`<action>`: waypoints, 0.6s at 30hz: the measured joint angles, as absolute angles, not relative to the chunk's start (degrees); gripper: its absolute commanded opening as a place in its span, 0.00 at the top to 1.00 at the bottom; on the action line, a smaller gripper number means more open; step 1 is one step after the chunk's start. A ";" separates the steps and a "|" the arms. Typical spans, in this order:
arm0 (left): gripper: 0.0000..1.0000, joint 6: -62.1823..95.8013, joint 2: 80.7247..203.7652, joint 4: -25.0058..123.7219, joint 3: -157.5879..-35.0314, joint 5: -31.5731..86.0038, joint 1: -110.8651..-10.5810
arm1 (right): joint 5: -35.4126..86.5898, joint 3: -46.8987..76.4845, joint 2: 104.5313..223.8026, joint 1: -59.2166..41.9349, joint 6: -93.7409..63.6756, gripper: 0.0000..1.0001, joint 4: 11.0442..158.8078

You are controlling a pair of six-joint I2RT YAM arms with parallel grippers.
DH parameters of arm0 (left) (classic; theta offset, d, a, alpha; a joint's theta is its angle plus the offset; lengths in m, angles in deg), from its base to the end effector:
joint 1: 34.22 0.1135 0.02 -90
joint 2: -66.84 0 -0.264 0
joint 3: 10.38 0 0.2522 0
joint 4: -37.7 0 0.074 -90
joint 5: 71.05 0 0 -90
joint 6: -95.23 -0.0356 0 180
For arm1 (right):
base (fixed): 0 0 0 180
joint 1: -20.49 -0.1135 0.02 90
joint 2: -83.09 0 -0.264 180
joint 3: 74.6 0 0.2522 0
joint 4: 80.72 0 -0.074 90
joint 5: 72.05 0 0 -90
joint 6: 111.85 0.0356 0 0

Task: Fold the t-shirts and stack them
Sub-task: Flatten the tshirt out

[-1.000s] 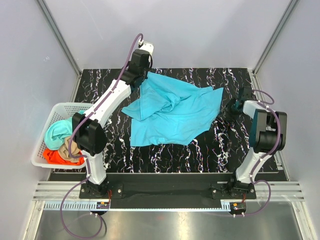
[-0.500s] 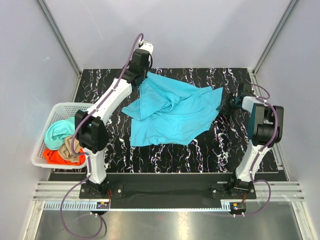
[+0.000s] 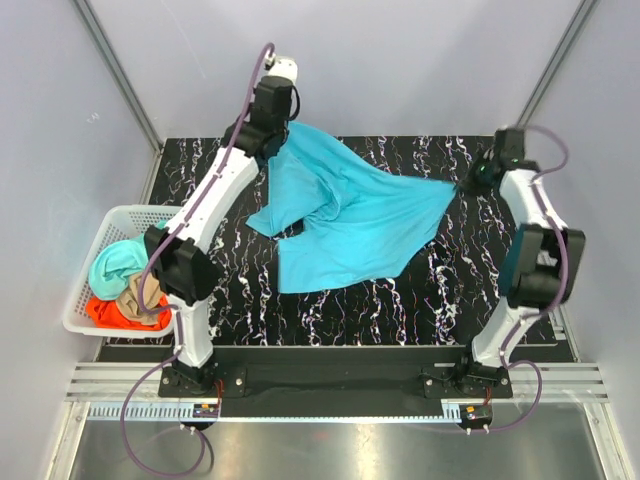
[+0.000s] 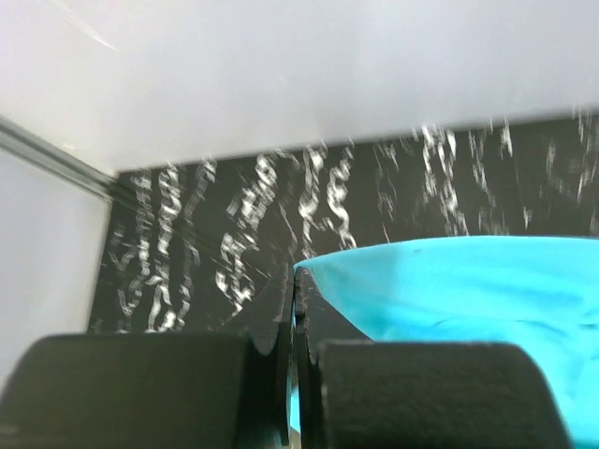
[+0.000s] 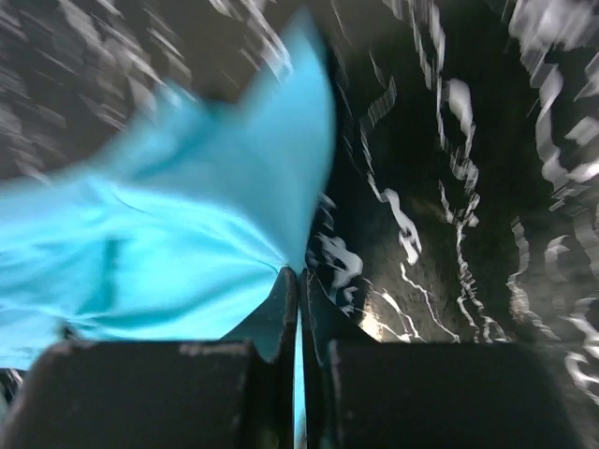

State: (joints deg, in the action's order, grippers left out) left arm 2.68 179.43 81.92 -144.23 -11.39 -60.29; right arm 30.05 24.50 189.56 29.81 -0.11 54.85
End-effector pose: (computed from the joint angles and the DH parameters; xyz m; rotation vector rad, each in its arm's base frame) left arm 0.4147 -0.1829 0.4078 0.1384 1.9169 0.2467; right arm 0.4080 -0.0594 0.2488 0.5760 2.4126 0.3540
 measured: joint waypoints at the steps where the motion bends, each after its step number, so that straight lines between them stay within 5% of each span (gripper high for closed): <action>1: 1.00 2.73 178.45 82.07 -144.98 -12.12 -60.29 | 29.32 26.16 187.03 29.81 -0.46 1.00 54.23; 9: 1.00 3.84 159.46 83.08 -143.32 -16.27 -60.29 | 25.37 41.66 162.57 29.81 -4.88 1.00 48.46; 18: 1.00 7.91 136.20 83.41 -137.50 -15.04 -60.29 | 24.43 50.60 152.17 29.81 -7.41 1.00 35.20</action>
State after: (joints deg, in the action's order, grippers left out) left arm 7.91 136.20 83.41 -137.50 -15.04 -60.29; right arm 24.43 50.60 152.17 29.81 -7.41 35.20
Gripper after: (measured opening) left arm 0.009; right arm 0.014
